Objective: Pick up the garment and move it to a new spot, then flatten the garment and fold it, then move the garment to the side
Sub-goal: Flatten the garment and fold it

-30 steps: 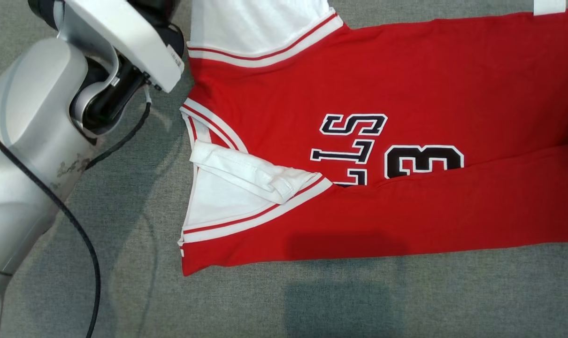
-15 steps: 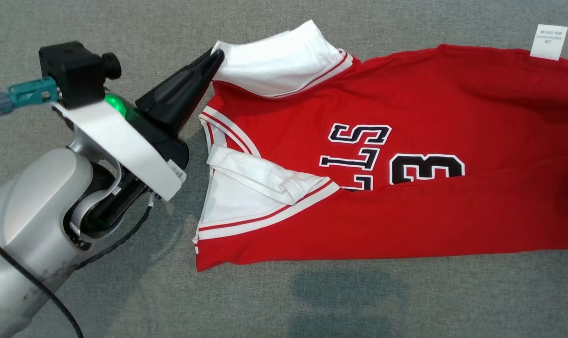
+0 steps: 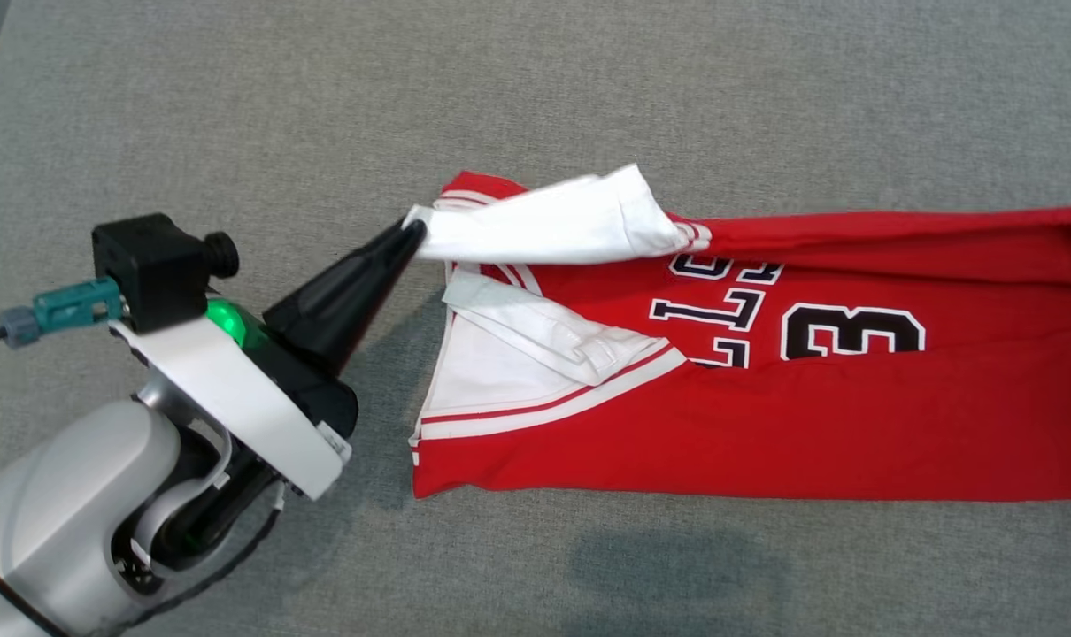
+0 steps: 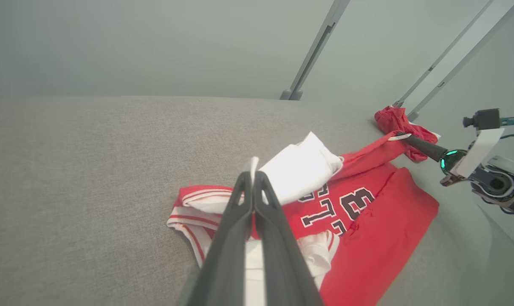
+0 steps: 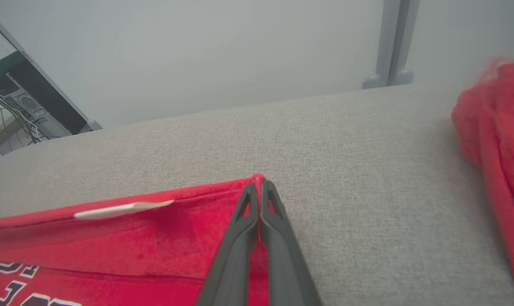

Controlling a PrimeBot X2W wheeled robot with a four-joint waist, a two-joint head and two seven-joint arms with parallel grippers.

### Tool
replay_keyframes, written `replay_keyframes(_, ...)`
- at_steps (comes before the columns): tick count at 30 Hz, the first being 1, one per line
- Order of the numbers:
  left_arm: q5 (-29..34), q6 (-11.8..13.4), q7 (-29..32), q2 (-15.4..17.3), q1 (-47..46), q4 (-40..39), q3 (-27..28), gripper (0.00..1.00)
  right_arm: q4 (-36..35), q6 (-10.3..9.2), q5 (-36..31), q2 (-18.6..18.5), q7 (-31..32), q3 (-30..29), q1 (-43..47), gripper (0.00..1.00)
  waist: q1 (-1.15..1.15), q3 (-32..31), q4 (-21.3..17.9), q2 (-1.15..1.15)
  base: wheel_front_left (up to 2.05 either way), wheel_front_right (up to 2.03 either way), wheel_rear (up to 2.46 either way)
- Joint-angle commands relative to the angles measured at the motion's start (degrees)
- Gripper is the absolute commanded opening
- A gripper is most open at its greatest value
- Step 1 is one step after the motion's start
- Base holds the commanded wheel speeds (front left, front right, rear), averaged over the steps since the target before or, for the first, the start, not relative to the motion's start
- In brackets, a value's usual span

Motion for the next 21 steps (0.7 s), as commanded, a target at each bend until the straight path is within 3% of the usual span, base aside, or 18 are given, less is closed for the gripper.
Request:
replay_keyframes(1,-0.4,0.5,-0.3,2.5,0.3,-1.6,2.3,0.0,-1.2,0.01,0.4,-2.7,0.0,-0.4,2.8,0.0,0.0,-0.2,0.4,0.0,0.0,0.0,0.0)
replay_keyframes(11,-0.9,2.9,-0.8,2.6,5.0,-5.4,0.2,0.0,-7.7,0.01,0.7,-1.9,-0.4,-7.0,14.6,0.0,0.0,-1.4,0.9,0.0,0.0,0.0,0.0)
replay_keyframes(21,-1.7,4.5,0.4,2.6,7.8,-5.6,-1.7,0.0,-16.0,0.01,-2.1,2.6,5.9,-12.6,23.5,0.0,0.0,-0.7,0.7,0.0,0.0,0.0,0.0)
